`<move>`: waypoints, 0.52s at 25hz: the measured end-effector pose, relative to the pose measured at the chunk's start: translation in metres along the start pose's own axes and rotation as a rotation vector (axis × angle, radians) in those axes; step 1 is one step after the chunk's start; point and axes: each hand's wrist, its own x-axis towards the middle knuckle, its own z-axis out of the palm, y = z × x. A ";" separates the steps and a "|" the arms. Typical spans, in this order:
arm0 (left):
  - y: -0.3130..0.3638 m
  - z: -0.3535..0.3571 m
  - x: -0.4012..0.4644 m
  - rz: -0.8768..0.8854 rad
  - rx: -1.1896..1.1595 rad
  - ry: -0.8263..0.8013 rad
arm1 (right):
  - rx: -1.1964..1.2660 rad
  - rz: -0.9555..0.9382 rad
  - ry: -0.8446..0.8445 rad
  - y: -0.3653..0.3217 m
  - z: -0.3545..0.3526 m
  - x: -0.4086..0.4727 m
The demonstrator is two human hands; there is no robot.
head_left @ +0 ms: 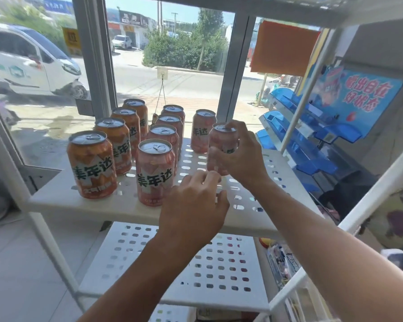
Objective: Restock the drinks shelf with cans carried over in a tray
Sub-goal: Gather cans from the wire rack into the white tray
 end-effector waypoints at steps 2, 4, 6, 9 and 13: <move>0.008 -0.002 -0.005 0.008 -0.009 0.002 | 0.007 0.015 0.047 0.000 -0.025 -0.018; 0.018 -0.006 -0.011 0.023 -0.026 0.007 | 0.006 0.036 0.067 -0.003 -0.050 -0.037; 0.031 -0.010 -0.018 0.050 -0.050 -0.002 | 0.006 0.058 0.090 -0.005 -0.078 -0.062; 0.052 -0.008 -0.030 0.097 -0.080 -0.020 | -0.004 0.115 0.121 -0.003 -0.117 -0.104; 0.087 0.005 -0.053 0.165 -0.134 -0.070 | -0.042 0.197 0.184 0.009 -0.161 -0.167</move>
